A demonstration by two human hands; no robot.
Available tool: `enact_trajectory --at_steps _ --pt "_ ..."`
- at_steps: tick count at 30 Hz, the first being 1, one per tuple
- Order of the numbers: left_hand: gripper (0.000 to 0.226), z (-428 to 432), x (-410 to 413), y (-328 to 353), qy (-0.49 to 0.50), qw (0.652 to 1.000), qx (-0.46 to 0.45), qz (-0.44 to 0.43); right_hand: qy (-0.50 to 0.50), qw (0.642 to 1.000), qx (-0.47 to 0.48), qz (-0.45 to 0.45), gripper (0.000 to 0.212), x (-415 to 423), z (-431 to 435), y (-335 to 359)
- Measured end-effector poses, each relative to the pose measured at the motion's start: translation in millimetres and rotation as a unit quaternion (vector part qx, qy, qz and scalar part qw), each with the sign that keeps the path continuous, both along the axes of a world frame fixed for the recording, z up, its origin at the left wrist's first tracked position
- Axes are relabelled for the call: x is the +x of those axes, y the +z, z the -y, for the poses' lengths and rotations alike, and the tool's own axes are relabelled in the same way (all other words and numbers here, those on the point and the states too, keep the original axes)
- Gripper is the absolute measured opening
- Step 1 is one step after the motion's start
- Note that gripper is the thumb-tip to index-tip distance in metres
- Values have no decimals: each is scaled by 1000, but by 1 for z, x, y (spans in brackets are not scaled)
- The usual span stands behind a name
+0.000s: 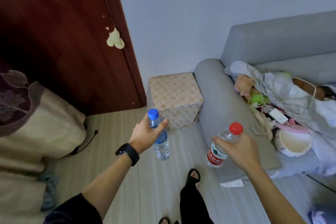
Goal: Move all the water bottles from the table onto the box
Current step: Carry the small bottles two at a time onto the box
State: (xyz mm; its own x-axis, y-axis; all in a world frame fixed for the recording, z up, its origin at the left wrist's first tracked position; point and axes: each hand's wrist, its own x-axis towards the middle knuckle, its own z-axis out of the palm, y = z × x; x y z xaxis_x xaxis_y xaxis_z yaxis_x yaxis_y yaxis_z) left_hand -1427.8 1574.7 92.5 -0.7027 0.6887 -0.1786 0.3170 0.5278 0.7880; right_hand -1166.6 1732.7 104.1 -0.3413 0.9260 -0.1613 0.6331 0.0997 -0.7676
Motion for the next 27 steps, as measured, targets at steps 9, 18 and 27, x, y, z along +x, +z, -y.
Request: enact_trajectory --at_steps 9,18,27 --pt "47 -151 -69 -6 19 999 -23 24 42 999 -18 4 43 -92 -166 -19" --pt "26 -266 -156 -36 33 997 -40 63 87 995 -13 55 61 -195 -286 -35" --pt "43 -390 -257 -84 15 991 -48 122 94 993 0 76 66 -312 -379 -56"
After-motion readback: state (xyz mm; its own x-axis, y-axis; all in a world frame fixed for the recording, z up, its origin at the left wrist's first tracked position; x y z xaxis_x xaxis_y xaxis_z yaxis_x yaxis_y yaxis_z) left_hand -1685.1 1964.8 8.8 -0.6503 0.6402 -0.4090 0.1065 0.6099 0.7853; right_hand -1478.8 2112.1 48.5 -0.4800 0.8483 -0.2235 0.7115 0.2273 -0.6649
